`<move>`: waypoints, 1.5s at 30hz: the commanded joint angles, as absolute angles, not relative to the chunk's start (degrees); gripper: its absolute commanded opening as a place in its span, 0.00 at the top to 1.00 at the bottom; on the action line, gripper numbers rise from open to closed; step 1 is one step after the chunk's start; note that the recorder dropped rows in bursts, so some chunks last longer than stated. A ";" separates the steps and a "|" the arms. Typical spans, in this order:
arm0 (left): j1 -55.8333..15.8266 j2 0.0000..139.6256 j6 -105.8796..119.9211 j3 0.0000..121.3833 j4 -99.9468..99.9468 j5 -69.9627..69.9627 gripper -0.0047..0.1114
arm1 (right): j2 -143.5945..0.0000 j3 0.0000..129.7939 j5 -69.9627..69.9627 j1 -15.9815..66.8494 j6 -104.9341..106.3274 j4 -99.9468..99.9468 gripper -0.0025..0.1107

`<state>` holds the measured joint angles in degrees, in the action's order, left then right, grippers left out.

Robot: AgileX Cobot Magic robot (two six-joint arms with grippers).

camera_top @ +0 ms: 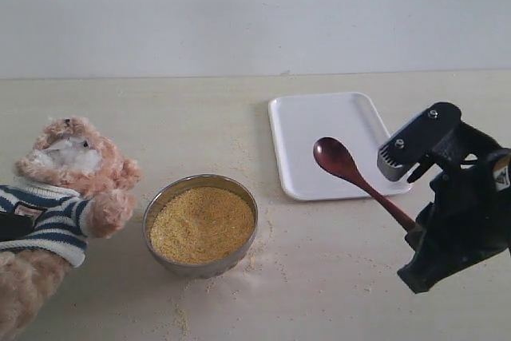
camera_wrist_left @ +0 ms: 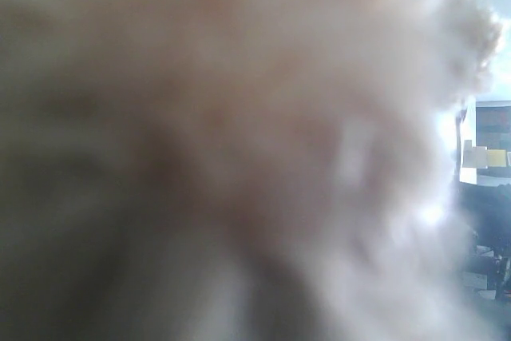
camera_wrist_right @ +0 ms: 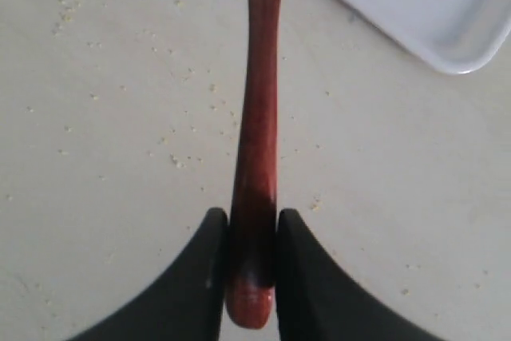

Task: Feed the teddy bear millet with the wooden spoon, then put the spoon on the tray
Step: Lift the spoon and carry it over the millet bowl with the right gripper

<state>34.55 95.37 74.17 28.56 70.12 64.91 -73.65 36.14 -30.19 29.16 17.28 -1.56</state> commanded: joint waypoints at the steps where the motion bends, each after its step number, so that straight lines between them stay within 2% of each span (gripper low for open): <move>1: 34.75 95.28 74.66 28.74 71.12 66.13 0.92 | -72.65 40.73 -39.49 34.11 17.49 4.29 0.98; 13: 34.75 95.28 74.66 28.74 71.12 66.13 0.92 | -72.77 49.64 -53.09 52.78 6.91 25.92 0.98; 20: 34.75 95.28 74.66 28.74 71.12 66.13 0.92 | -78.86 54.78 -63.90 61.02 5.62 37.71 0.98; 32: 34.75 95.28 74.66 28.74 71.12 66.13 0.92 | -88.74 61.56 -67.62 63.93 4.55 43.84 0.98; 45: 34.75 95.28 74.66 28.74 71.12 66.13 0.92 | -93.90 62.45 -69.63 65.91 2.28 51.74 0.98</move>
<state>34.55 95.37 74.17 28.56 70.12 64.91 -93.50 62.16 -69.30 65.34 3.06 49.63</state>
